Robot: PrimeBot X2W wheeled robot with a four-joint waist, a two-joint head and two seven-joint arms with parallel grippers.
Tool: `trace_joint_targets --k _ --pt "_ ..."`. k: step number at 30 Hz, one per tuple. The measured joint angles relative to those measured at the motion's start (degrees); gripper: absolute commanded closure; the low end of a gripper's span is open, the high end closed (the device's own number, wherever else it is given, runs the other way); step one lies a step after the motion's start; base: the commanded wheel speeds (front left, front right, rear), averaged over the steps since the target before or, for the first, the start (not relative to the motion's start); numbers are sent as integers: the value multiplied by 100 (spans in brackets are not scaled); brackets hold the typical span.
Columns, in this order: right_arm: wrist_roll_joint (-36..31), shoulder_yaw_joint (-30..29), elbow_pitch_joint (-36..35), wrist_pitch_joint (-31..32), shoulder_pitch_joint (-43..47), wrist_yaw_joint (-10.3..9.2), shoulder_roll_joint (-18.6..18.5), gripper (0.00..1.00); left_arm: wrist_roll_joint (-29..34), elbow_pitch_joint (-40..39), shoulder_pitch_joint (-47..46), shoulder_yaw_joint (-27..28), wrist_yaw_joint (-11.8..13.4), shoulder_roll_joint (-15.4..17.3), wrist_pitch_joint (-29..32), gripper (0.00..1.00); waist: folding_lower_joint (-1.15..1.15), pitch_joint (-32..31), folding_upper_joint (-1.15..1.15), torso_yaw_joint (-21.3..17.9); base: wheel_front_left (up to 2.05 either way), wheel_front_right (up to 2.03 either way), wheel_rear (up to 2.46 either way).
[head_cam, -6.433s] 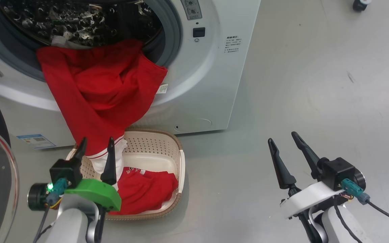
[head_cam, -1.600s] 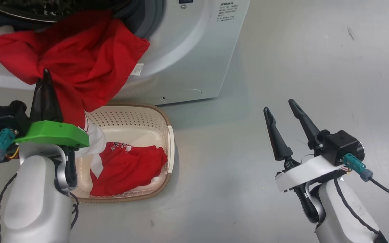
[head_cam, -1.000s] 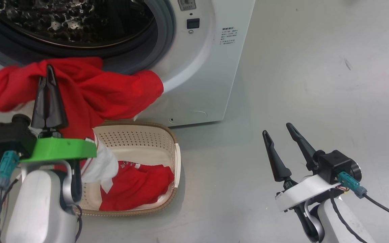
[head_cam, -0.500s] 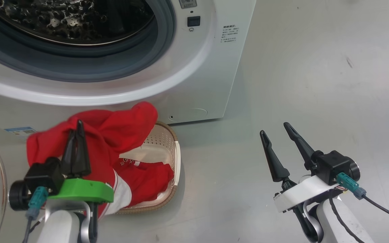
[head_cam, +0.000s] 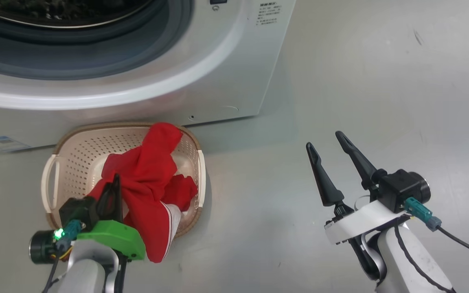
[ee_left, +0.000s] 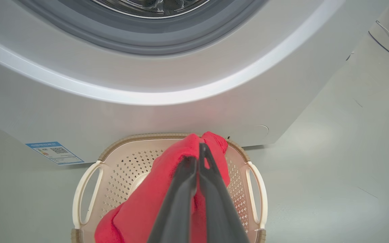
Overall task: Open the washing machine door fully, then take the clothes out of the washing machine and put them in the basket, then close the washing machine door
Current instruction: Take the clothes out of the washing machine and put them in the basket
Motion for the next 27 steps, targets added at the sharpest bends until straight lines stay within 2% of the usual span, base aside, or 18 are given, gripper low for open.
trace_joint_targets --k 8,20,21,22,23,24,25,27 --pt "25 31 -74 0 -252 2 0 0 62 801 -604 53 -24 192 318 100 0 462 0 -217 0 0 0" --pt "69 25 -83 0 -513 2 4 0 -104 1841 -1370 318 -25 198 512 100 0 926 0 -527 0 0 0" --pt "69 24 -80 0 -527 2 4 0 -138 1905 -1407 341 -31 197 517 89 0 940 0 -539 0 0 0" --pt "69 25 -76 0 -530 2 5 0 -152 1967 -1441 356 -41 198 516 47 0 950 0 -547 0 0 0" --pt "70 25 -65 0 -530 2 5 0 -152 2027 -1480 364 -41 199 515 27 0 955 0 -551 0 0 0" --pt "70 22 -57 0 -530 2 5 0 -155 2081 -1518 366 -43 199 510 12 0 955 0 -551 0 0 0" --pt "70 12 -46 0 -530 2 8 0 -159 2147 -1560 364 -51 198 508 0 0 949 0 -547 0 0 0" --pt "71 7 -27 0 -530 2 7 0 -187 2239 -1617 374 -71 193 476 0 0 931 0 -535 0 0 0"
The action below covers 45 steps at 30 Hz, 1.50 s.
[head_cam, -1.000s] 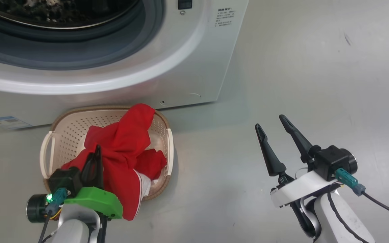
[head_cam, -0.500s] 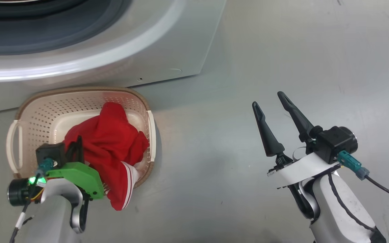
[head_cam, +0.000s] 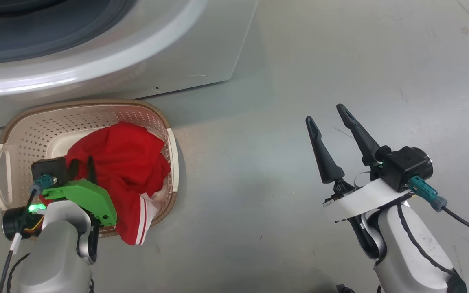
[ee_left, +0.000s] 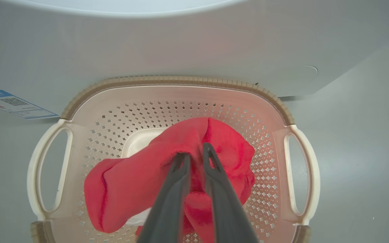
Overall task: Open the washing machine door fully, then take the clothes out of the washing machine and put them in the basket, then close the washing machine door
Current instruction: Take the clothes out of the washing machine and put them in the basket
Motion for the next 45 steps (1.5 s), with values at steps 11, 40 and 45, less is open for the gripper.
trace_joint_targets --k 11,40,45 --pt "35 -38 145 0 -1 0 5 0 -54 369 -79 48 -69 -48 -561 0 0 -233 0 96 0 0 0" --pt "-11 -510 328 0 609 -64 13 0 308 -1769 387 57 -120 -208 -951 0 0 -1641 0 612 0 0 0" --pt "-12 -572 330 0 775 -116 24 0 380 -2267 816 26 -68 -212 -951 0 0 -1955 0 715 0 0 0"
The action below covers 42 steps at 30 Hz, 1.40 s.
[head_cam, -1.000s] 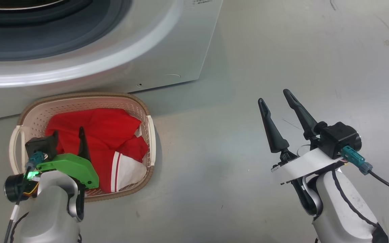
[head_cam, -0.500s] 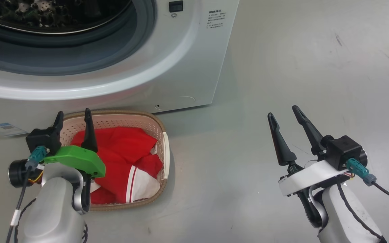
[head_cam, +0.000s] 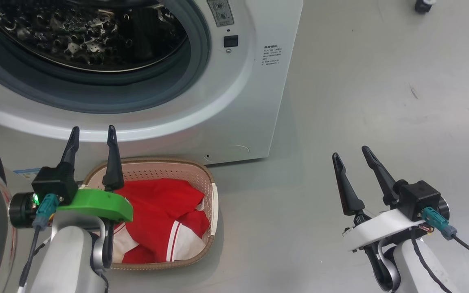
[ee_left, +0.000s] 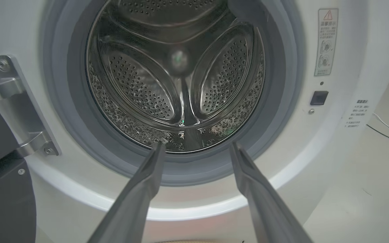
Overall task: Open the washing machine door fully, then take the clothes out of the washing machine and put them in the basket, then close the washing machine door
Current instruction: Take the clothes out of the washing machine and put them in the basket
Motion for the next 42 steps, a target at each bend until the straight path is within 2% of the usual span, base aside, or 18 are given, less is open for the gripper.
trace_joint_targets --k 15,23,42 --pt "-11 -227 -23 0 575 -185 13 0 82 -571 1310 -353 103 0 0 0 0 -675 0 190 0 0 0" --pt "-56 -211 -76 0 758 -199 26 0 82 -831 1772 -367 157 5 3 0 0 -914 0 314 0 0 0" --pt "-78 -112 -162 0 1113 -245 33 0 156 -1346 2315 -448 210 14 255 0 0 -1151 0 286 0 0 0"
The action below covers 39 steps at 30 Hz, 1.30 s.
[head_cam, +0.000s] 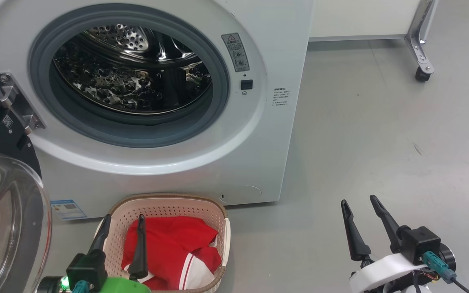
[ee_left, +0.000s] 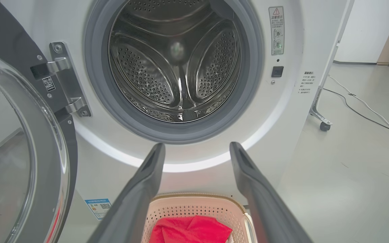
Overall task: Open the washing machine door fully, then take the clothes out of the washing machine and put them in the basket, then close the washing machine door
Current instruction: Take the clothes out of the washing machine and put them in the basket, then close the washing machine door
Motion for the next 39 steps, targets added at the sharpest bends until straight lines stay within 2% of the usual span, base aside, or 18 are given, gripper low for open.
trace_joint_targets --k 23,39 --pt "0 23 -67 0 105 -55 1 0 102 -432 236 -73 42 7 255 0 0 -19 0 8 -3 3 0" --pt "11 43 -92 0 110 -58 2 0 181 -656 316 -73 88 18 378 0 0 -6 0 -20 -56 56 0"
